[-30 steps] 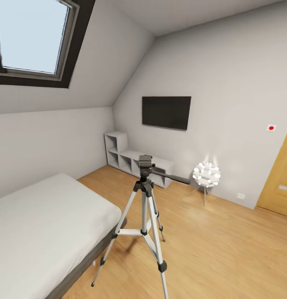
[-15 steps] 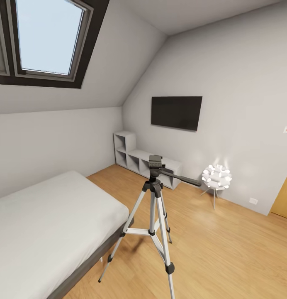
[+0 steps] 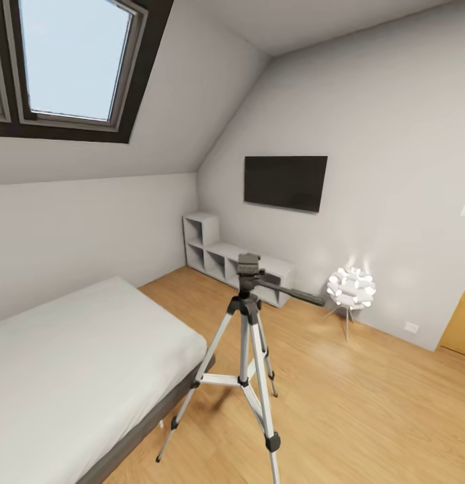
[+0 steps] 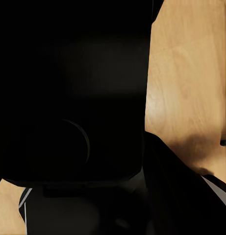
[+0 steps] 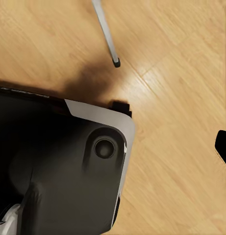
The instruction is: Attach the digital camera to the camera tripod in the bedroom.
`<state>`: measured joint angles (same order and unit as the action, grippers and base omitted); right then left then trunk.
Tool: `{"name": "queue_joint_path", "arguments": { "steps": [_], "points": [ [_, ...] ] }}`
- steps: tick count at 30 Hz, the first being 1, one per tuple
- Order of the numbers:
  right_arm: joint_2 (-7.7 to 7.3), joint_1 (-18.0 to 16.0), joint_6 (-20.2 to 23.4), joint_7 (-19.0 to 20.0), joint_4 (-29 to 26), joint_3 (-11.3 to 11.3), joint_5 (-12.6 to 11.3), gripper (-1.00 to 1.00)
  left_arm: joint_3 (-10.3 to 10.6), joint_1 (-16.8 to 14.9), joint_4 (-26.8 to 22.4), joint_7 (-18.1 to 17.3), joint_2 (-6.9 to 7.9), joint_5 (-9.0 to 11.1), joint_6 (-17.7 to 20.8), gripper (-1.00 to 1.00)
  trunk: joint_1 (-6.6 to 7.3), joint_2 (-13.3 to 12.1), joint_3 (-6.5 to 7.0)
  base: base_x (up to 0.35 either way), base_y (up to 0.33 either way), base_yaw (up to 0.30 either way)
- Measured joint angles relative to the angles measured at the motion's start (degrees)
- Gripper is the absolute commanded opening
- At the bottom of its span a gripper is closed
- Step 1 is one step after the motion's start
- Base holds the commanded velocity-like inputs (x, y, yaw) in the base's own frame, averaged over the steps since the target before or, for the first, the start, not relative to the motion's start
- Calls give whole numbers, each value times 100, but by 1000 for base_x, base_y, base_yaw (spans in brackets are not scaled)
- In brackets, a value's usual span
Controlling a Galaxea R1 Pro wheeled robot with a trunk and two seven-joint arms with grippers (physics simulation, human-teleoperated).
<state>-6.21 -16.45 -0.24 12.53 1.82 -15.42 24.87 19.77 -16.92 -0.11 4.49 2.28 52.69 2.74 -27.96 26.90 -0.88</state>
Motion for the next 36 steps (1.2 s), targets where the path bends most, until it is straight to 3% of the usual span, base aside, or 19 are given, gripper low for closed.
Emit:
{"name": "queue_joint_path", "arguments": {
  "steps": [9, 36],
  "points": [
    [0, 0, 0, 1, -1, 0, 0, 100, 2, 0, -2, 1, 0, -1, 0, -100, -1, -1, 0, 127, -66, 0],
    [-3, 0, -9, 2, -1, 4, 0, 100, -6, 0, -3, 1, 0, -1, 0, -100, -2, -1, 0, 4, -2, 0]
  ]
}}
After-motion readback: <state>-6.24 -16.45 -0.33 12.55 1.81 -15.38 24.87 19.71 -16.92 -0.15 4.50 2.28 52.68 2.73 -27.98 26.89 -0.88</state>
